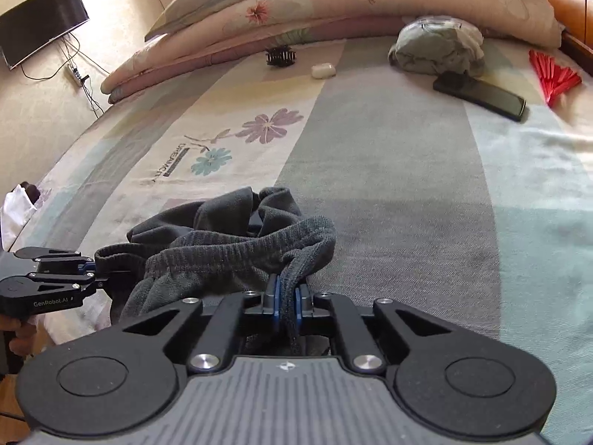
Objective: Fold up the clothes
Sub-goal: 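Close the left gripper on the waistband while the right gripper grasps the waistband, then lift the waistband with both grippers and stretch it apart to spread the sweatpants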
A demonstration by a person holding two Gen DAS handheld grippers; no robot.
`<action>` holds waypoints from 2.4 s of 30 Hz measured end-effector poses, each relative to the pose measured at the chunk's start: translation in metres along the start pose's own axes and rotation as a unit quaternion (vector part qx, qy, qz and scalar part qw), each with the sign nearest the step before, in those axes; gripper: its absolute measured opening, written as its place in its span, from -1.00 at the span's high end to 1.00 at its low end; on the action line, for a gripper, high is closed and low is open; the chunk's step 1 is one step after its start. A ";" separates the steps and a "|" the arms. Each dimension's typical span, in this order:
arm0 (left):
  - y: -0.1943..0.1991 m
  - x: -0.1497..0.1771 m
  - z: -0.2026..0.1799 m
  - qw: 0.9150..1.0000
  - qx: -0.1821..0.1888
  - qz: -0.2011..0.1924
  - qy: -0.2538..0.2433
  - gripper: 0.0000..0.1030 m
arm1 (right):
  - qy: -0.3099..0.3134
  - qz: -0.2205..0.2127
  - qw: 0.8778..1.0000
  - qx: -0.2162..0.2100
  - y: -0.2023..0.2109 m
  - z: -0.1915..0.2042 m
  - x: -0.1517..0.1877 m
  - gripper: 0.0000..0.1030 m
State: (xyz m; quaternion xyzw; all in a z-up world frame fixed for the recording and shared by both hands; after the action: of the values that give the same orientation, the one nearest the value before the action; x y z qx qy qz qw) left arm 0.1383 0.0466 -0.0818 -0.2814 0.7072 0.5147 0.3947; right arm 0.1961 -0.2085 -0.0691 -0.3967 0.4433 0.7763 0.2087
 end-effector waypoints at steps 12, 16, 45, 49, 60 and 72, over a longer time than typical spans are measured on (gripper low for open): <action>0.012 -0.037 -0.013 0.998 0.004 -0.016 -0.065 0.81 | 0.035 -0.041 0.998 0.022 0.048 0.007 -0.013 0.84; 0.005 -0.049 -0.023 0.995 0.013 -0.008 -0.096 0.81 | 0.045 -0.046 0.997 0.031 0.062 0.005 -0.011 0.84; -0.147 -0.130 -0.168 0.955 0.082 0.007 -0.284 0.85 | -0.012 -0.074 0.988 0.134 0.118 -0.076 0.011 0.84; -0.178 -0.132 -0.200 0.949 0.097 0.012 -0.299 0.86 | -0.020 -0.081 0.984 0.155 0.122 -0.089 0.013 0.84; -0.260 -0.135 -0.290 0.930 0.137 0.024 -0.340 0.86 | -0.086 -0.088 0.970 0.210 0.133 -0.140 0.026 0.84; -0.319 -0.121 -0.337 0.920 0.145 0.046 -0.362 0.88 | -0.136 -0.087 0.955 0.250 0.138 -0.189 0.044 0.91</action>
State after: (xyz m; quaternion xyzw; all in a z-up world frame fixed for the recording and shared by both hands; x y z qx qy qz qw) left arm 0.3685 -0.3739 -0.0876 0.0173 0.5950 0.4907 0.6363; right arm 0.1576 -0.4429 -0.0870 -0.2597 0.5544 0.6658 0.4265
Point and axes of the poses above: each gripper's, at about its wrist camera, not at the fingertips, and y roughly against the way its jaws point, z to its left, x to its underside, the point moved 6 cm from there along -y, roughly the way its jaws point, and after that the axes turned 15 degrees about -z, right-handed, at the moved point
